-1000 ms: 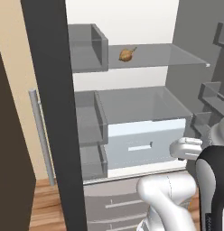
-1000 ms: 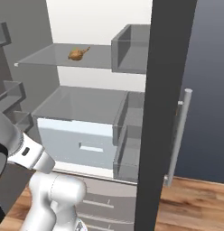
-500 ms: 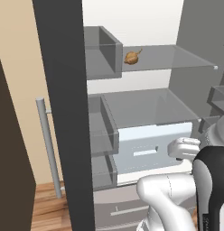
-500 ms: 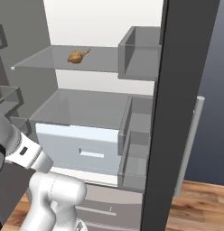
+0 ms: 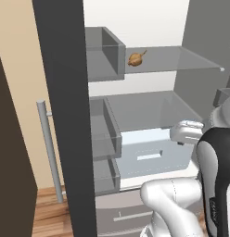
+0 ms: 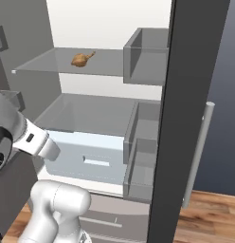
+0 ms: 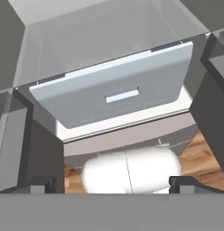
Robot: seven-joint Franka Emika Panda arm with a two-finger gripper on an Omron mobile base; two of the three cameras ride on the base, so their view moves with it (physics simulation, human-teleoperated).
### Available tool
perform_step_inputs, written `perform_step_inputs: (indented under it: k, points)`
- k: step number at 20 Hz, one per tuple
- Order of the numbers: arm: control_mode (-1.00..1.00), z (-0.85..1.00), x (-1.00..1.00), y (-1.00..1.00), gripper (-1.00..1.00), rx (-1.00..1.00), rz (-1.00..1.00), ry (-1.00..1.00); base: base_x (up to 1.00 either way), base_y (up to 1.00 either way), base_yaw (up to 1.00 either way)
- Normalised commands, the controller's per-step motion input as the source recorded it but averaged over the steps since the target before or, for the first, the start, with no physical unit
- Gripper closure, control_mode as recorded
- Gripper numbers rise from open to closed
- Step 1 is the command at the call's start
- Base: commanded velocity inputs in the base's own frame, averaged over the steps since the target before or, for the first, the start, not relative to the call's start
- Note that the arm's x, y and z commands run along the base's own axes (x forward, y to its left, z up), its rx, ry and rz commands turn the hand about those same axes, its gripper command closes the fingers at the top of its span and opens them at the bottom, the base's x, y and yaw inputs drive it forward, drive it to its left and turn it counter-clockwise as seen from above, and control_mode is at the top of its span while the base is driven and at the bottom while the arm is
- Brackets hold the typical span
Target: Grab the onion and lemon from the fridge, place them in the blender, close the lid, and turn on the blender to create a marinade.
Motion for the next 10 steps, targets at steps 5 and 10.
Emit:
perform_step_inputs:
  k: [5,10]
  points:
    - [-1.0,1.0,0.74,0.01,-1.0,0.01,0.0,-0.13,0.0,0.0,0.0]
    - [-1.0,0.61,0.55,0.0,-1.0,0.0,0.0,-0.21,0.0,0.0,0.0]
